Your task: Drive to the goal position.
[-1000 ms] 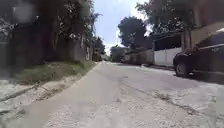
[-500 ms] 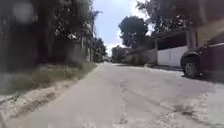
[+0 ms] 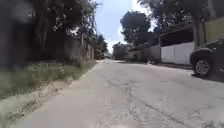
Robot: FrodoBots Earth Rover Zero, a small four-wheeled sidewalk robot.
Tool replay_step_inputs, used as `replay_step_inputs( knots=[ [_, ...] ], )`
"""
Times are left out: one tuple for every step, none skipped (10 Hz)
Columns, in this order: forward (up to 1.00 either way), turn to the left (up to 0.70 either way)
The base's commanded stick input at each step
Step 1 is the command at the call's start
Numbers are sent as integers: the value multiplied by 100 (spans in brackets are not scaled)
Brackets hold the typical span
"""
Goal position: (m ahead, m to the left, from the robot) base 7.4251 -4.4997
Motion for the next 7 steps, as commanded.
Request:
replay_step_inputs(
  knots=[
    [100,-1],
    [100,-3],
    [100,-29],
    [100,-37],
    [100,-39],
    [100,-39],
    [100,-27]
  ],
)
